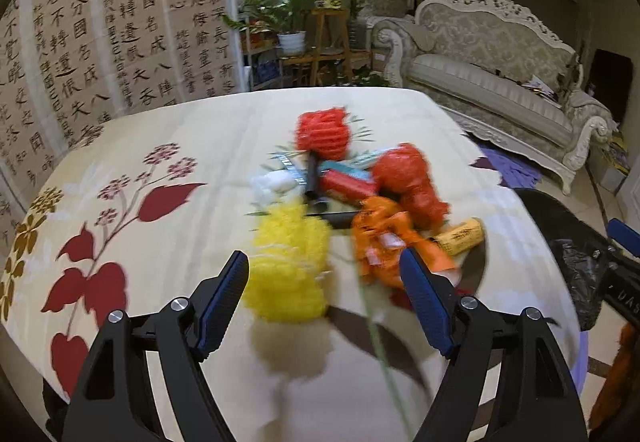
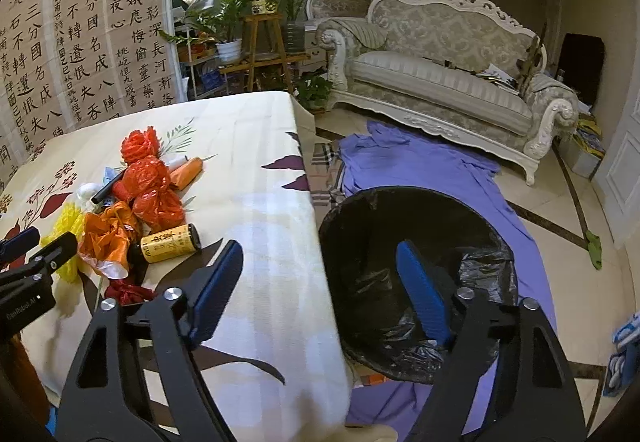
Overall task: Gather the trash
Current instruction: 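Grasp the yellow foam fruit net with the left gripper, then grasp the orange plastic bag with the right gripper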
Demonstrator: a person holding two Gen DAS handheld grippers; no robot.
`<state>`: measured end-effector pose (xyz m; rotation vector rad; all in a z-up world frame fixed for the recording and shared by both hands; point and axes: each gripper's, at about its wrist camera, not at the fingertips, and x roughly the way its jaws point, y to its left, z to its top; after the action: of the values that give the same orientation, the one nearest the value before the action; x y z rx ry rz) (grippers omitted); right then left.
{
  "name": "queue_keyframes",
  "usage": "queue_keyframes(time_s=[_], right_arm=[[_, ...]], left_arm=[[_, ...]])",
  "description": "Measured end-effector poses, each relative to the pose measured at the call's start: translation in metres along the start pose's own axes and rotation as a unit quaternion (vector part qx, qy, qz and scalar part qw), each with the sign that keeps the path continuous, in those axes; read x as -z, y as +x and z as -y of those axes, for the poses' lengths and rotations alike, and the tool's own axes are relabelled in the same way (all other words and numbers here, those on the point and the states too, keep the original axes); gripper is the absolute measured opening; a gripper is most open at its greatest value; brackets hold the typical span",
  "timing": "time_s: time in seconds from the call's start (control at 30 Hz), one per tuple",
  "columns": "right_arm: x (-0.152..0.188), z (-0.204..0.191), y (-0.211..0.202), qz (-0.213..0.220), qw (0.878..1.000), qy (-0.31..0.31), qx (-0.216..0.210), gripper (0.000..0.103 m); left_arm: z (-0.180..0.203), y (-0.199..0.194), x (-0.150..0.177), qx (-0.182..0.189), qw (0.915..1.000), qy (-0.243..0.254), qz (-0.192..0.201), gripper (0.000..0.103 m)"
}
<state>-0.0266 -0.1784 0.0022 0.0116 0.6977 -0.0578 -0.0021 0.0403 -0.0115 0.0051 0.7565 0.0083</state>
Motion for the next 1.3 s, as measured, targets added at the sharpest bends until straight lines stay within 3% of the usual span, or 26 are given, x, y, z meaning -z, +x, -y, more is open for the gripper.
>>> queue_keyframes(time_s=[0.23, 0.43, 0.53, 0.6, 0.67, 0.8, 1.07, 1.3], right_arm=[[-0.001, -0.011, 0.008, -0.009, 1.0, -0.005, -0.015, 0.071], [-0.002, -0.019, 0.01, -0.011, 1.0, -0.011, -0.023, 0.071], [-0.003, -0.022, 0.011, -0.013, 1.0, -0.012, -0.024, 0.071], [-0.003, -0.024, 0.012, -0.016, 0.999, -0.012, -0.027, 0.071], [-0.003, -0.025, 0.012, -0.019, 0.999, -0.013, -0.031, 0.071], [-0.003, -0.033, 0.01, -0.019, 0.999, -0.021, -0.038, 0.071], [-0.007, -0.06, 0.003, -0.012, 0.996, -0.045, -0.07, 0.071], [-0.01, -0.103, -0.001, -0.014, 0.99, -0.085, -0.113, 0.071]], left_arm=[[-0.027, 0.001, 0.004, -0.022, 0.9995, -0.023, -0.009, 0.074], [-0.027, 0.012, 0.005, -0.02, 0.9994, -0.021, -0.019, 0.073], [-0.023, 0.019, 0.003, -0.019, 0.9995, -0.012, -0.024, 0.069], [-0.024, 0.025, 0.003, -0.014, 0.9994, -0.012, -0.03, 0.062], [-0.024, 0.029, 0.003, 0.008, 0.9991, -0.016, -0.038, 0.048], [-0.025, 0.023, 0.005, 0.012, 0.9992, -0.02, -0.033, 0.046], [-0.048, 0.005, 0.005, -0.008, 0.9993, -0.034, -0.014, 0.046], [-0.087, -0.002, 0.011, -0.052, 0.9972, -0.052, -0.009, 0.046]])
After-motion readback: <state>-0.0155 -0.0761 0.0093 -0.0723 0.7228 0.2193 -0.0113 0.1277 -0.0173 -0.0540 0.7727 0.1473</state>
